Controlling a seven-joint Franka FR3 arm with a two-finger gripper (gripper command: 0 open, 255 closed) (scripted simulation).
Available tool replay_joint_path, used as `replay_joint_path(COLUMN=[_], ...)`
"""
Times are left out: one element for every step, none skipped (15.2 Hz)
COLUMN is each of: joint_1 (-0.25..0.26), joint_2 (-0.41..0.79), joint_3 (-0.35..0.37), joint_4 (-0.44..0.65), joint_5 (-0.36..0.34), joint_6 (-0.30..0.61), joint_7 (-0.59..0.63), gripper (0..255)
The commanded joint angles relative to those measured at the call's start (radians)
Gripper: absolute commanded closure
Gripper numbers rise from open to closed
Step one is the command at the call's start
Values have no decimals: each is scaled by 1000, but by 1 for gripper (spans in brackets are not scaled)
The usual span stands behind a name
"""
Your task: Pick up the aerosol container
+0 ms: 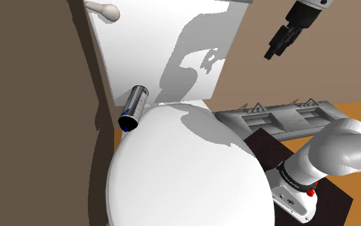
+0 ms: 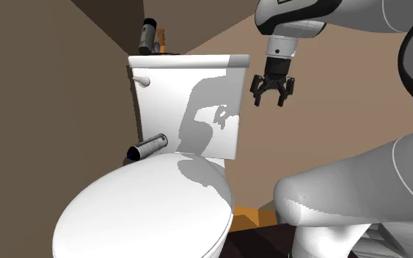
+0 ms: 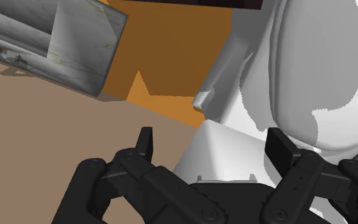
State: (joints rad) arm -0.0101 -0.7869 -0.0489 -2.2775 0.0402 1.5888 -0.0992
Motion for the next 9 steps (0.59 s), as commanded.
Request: replay_joint_path(joint_1=[0, 2, 5, 7, 9, 12, 15, 18, 20], joint_2=[0, -2, -2, 0, 3, 8, 15, 24, 34], joint_3=[0, 24, 48, 73, 97, 122, 147, 171, 196], joint_4=[0, -13, -25, -35, -44, -51, -56, -60, -63], joint_5=[0, 15, 29, 44, 59, 74, 88, 102, 116], joint_6=[0, 12, 25, 38, 52, 66, 80, 95, 110], joint_7=[0, 35, 69, 103, 137, 171, 205, 239, 273], gripper=[0, 0, 0, 0, 0, 0, 0, 0, 0])
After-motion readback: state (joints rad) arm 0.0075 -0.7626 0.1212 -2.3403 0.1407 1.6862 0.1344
